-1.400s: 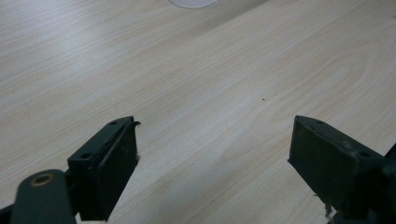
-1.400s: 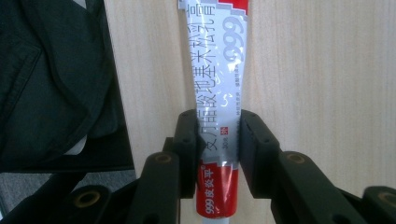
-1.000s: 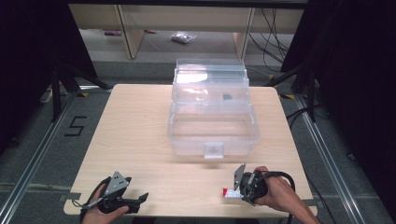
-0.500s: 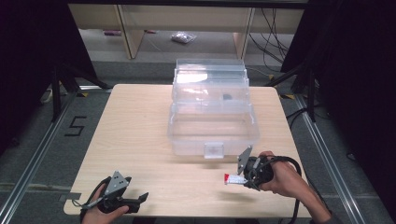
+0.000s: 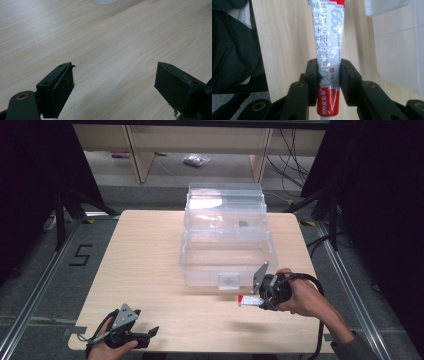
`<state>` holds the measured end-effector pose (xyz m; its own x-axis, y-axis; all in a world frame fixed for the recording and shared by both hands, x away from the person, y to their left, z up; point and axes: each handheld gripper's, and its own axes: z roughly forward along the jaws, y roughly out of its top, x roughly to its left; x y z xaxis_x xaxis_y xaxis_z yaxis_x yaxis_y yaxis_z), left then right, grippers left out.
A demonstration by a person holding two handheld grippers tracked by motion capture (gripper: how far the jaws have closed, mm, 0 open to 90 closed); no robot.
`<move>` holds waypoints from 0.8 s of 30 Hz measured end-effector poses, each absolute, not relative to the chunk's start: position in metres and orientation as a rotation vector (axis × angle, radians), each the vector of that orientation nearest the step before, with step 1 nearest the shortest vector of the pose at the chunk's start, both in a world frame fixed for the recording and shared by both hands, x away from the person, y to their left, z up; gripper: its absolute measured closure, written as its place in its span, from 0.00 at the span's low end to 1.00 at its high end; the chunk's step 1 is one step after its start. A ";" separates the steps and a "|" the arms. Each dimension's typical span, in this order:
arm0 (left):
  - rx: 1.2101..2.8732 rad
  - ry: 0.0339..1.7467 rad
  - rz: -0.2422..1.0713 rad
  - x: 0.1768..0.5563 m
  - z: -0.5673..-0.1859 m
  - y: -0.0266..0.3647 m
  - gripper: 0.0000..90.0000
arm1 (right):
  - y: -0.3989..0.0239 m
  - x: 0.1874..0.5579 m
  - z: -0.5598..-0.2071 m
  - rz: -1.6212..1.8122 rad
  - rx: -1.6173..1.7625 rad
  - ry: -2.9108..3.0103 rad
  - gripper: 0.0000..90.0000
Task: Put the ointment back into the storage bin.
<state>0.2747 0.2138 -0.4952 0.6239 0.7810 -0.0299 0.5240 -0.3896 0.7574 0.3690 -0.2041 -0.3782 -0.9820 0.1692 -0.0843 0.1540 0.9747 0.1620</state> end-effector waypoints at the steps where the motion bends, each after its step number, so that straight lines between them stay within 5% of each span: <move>1: 2.070 1.026 0.432 0.275 -0.496 0.213 0.17 | -0.205 0.373 -0.377 0.251 0.208 3.021 0.78; 24: 2.057 1.028 0.424 0.274 -0.496 0.212 0.17 | -0.205 0.400 -0.340 0.263 0.295 3.000 0.78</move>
